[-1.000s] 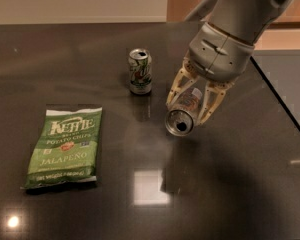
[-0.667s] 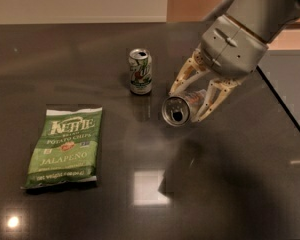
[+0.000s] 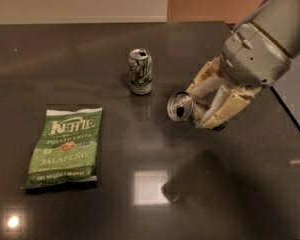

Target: Place redbull can upright

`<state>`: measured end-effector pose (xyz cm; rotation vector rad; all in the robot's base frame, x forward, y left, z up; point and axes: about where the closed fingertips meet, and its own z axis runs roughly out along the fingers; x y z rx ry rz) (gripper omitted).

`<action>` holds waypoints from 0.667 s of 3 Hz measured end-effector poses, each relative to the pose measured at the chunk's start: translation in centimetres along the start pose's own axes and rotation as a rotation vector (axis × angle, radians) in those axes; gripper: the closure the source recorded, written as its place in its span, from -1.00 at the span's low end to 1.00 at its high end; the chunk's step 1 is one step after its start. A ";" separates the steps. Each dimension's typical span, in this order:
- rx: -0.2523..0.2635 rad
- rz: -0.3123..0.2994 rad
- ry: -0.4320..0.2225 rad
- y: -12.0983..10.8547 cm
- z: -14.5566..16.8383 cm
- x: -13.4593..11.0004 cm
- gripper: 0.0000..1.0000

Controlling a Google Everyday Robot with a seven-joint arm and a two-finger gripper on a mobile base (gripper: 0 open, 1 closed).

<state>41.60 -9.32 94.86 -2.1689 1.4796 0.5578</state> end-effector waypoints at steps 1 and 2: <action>-0.018 0.245 -0.081 0.8 0.2 0.7 1.00; -0.017 0.410 -0.231 0.5 0.2 0.6 1.00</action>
Offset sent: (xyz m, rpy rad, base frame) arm -0.0003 -0.0063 0.0036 0.3685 0.5104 -0.3864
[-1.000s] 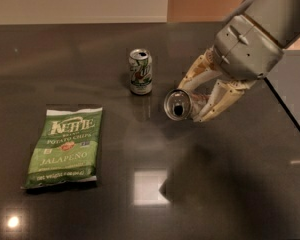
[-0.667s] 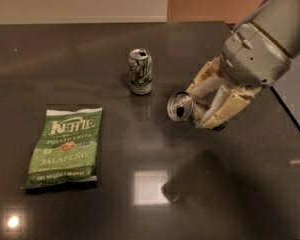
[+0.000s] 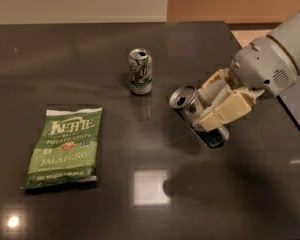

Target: Place redbull can upright

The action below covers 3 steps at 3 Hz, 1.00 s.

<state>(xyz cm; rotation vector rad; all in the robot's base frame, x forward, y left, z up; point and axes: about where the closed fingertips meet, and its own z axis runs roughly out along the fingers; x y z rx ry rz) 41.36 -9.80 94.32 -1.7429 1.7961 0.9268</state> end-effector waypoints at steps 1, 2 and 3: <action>-0.002 0.045 -0.176 -0.5 -0.1 -0.6 1.00; -0.008 0.023 -0.324 -0.9 -0.1 -1.1 1.00; -0.012 -0.018 -0.428 -1.4 0.0 -0.9 1.00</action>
Offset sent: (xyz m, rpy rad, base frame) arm 0.0131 0.0016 0.0107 0.5069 0.0242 -0.0431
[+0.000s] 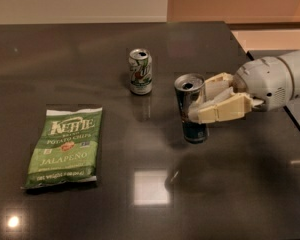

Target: Place redbull can upright

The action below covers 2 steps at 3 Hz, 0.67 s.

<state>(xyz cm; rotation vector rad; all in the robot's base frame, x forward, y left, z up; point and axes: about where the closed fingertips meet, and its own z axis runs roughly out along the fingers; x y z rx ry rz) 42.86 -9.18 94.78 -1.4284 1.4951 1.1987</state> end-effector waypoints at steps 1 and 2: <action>-0.016 -0.025 -0.081 -0.7 0.0 0.9 1.00; -0.022 -0.047 -0.150 -1.3 -0.2 1.8 1.00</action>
Offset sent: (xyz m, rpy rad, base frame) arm 0.0149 -0.0190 -0.0303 0.2441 -0.0426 0.0199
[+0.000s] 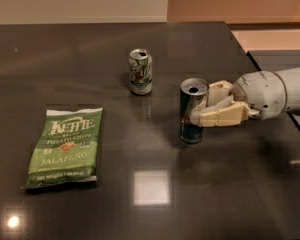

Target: Place redbull can upright

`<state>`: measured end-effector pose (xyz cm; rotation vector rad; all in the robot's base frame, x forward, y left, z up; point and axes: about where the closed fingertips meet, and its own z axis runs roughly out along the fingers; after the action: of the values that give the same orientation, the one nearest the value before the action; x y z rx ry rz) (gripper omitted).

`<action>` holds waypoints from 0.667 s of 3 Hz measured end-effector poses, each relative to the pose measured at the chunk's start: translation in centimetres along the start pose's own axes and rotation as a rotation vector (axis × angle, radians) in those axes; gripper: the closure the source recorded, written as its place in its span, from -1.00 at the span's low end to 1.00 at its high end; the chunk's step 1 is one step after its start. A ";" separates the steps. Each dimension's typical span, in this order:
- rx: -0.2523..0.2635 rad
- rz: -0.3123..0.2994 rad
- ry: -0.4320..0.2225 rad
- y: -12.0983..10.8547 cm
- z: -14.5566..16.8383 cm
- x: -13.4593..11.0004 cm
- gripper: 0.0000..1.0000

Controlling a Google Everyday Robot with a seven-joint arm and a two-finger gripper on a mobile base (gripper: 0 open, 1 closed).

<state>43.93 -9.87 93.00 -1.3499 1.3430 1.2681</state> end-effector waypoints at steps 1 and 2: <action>-0.004 -0.013 -0.037 -0.4 -0.2 1.0 1.00; -0.011 -0.038 -0.066 -0.9 -0.3 2.7 1.00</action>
Offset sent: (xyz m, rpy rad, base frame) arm 0.0065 -0.0123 -0.0318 0.0906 -0.0292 0.0145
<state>44.67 -10.52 90.32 -1.3235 1.2607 1.2851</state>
